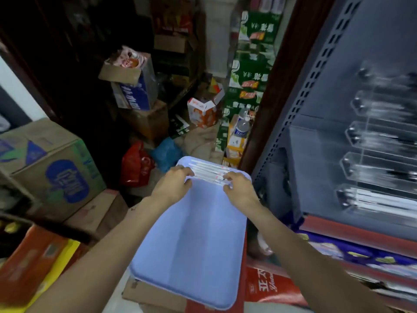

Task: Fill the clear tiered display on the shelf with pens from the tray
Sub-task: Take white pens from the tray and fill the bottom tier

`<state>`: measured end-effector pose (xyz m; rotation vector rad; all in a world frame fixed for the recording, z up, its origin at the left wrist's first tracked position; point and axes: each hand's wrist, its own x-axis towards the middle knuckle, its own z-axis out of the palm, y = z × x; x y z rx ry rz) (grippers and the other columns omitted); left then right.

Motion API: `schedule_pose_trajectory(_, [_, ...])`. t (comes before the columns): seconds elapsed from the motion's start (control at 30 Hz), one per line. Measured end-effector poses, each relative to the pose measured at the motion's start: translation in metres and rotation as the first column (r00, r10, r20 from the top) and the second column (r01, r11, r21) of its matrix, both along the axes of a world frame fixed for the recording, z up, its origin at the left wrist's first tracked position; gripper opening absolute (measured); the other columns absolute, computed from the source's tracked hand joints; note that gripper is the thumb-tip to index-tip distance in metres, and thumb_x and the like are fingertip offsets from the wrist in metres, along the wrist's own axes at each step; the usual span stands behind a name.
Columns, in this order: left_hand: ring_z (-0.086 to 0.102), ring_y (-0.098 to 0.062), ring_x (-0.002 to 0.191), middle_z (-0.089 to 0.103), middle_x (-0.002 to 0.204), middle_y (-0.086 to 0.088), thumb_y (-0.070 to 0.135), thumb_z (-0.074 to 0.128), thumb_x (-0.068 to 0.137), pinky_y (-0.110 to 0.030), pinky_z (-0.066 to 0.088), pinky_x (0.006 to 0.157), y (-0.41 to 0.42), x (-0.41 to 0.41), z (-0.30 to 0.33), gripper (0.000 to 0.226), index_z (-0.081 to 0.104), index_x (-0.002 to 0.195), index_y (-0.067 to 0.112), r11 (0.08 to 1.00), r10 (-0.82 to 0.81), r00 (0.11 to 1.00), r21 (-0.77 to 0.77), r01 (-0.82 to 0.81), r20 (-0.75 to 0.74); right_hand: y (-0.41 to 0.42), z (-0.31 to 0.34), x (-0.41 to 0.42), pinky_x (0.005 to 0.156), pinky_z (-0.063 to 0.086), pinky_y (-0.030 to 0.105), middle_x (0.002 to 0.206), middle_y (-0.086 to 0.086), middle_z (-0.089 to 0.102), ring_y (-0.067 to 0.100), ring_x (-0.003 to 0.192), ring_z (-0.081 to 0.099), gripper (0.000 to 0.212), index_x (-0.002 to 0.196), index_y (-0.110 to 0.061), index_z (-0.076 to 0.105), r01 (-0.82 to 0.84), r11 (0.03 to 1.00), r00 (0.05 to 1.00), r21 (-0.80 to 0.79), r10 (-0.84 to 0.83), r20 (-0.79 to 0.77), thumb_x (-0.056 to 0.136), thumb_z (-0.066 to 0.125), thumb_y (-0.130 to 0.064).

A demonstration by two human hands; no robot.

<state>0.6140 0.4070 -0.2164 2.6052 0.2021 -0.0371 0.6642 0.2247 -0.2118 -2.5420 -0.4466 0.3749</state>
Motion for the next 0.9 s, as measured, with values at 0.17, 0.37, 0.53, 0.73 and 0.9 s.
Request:
schedule_pose_trajectory(0.17, [0.027, -0.023, 0.139, 0.023, 0.155, -0.004, 0.014, 0.045, 0.092, -0.029, 0.028, 0.109, 0.03, 0.022, -0.05, 0.057, 0.027, 0.146, 0.017, 0.957, -0.215, 0.954, 0.152, 0.249, -0.211, 0.018, -0.048, 0.018, 0.104, 0.036, 0.038, 0.14, 0.015, 0.043, 0.031, 0.126, 0.042, 0.043, 0.138, -0.006, 0.041, -0.011, 0.98, 1.0, -0.2, 0.007, -0.022, 0.096, 0.045, -0.012])
schedule_pose_trajectory(0.37, [-0.002, -0.015, 0.146, -0.009, 0.158, 0.005, 0.023, 0.042, 0.095, -0.037, 0.008, 0.116, 0.034, 0.038, -0.083, 0.07, -0.001, 0.15, 0.023, 0.881, -0.299, 0.905, 0.276, 0.383, -0.301, 0.026, -0.077, 0.028, 0.09, 0.049, 0.04, 0.131, 0.01, 0.048, 0.026, 0.121, 0.047, 0.037, 0.133, -0.013, 0.047, -0.038, 0.903, 0.997, -0.427, 0.061, 0.041, 0.096, 0.042, -0.015])
schedule_pose_trajectory(0.53, [0.011, -0.019, 0.145, 0.007, 0.158, 0.001, 0.015, 0.039, 0.094, -0.035, 0.016, 0.114, 0.028, 0.038, -0.093, 0.061, 0.014, 0.149, 0.021, 0.887, -0.304, 0.932, 0.3, 0.352, -0.196, 0.026, -0.084, 0.028, 0.085, 0.046, 0.037, 0.126, 0.013, 0.05, 0.028, 0.118, 0.047, 0.029, 0.124, -0.008, 0.048, -0.033, 0.887, 0.998, -0.461, 0.057, 0.039, 0.096, 0.045, -0.016])
schedule_pose_trajectory(0.73, [0.032, -0.025, 0.131, 0.033, 0.147, -0.002, 0.011, 0.044, 0.091, -0.035, 0.031, 0.099, 0.022, 0.04, -0.095, 0.048, 0.04, 0.138, 0.019, 0.947, -0.252, 0.965, 0.186, 0.262, -0.075, 0.025, -0.083, 0.03, 0.085, 0.039, 0.036, 0.121, 0.019, 0.056, 0.032, 0.113, 0.051, 0.031, 0.114, 0.0, 0.051, -0.109, 0.923, 0.987, -0.37, 0.058, -0.148, 0.093, 0.055, -0.022])
schedule_pose_trajectory(0.9, [0.045, -0.032, 0.121, 0.05, 0.129, -0.015, -0.002, 0.055, 0.081, -0.031, 0.034, 0.101, 0.019, 0.039, -0.112, 0.041, 0.054, 0.122, 0.004, 0.961, -0.109, 0.993, -0.252, 0.118, 0.048, 0.023, -0.085, 0.021, 0.083, 0.041, 0.035, 0.117, 0.021, 0.058, 0.033, 0.11, 0.053, 0.028, 0.107, 0.001, 0.055, -0.082, 0.933, 0.979, -0.351, 0.01, -0.203, 0.092, 0.055, -0.023])
